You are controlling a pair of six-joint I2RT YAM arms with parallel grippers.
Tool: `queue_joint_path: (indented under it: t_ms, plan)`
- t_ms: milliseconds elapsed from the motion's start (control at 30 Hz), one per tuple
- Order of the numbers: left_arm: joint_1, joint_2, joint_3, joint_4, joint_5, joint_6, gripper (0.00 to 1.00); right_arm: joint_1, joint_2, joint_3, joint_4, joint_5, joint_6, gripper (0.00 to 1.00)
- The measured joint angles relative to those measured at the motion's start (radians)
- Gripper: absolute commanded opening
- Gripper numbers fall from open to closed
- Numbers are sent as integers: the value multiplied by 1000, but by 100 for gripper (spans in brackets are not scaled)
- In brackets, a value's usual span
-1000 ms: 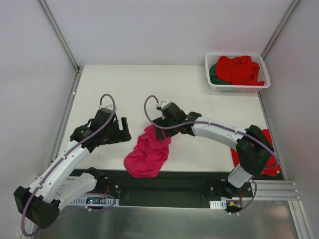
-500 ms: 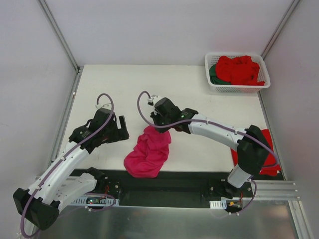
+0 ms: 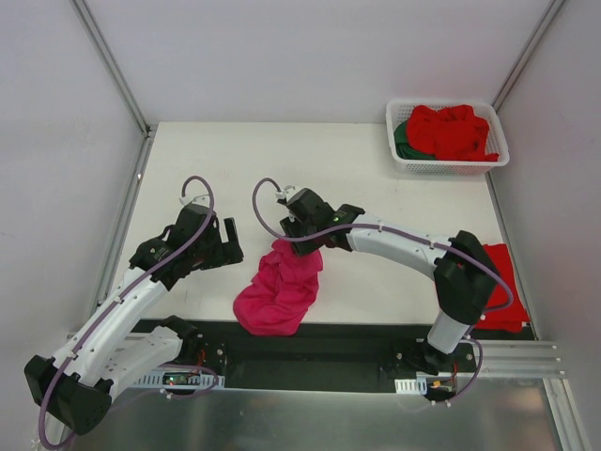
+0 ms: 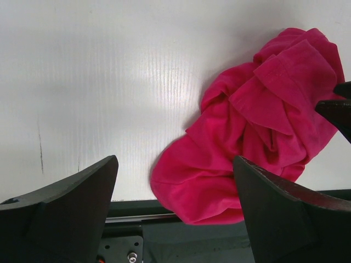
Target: Fold and stack the t-shirts
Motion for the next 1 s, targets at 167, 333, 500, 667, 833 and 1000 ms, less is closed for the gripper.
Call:
queue_joint_path:
  t_ms: [167, 333, 500, 667, 833, 1000]
  plan:
    - [0, 0, 0, 0, 0, 2, 87, 4, -6, 0, -13, 45, -14, 43]
    - [0, 3, 0, 2, 1, 2, 88, 11, -6, 0, -14, 84, -29, 51]
    - [0, 6, 0, 11, 3, 2, 88, 27, -2, 6, -16, 104, -48, 50]
    - [0, 6, 0, 19, 3, 3, 88, 31, 21, 22, -17, 77, -51, 22]
    - [0, 6, 0, 21, 3, 3, 89, 31, 40, 27, -26, 64, -60, 1]
    - [0, 6, 0, 21, 3, 3, 89, 31, 48, 38, -33, 85, -66, 1]
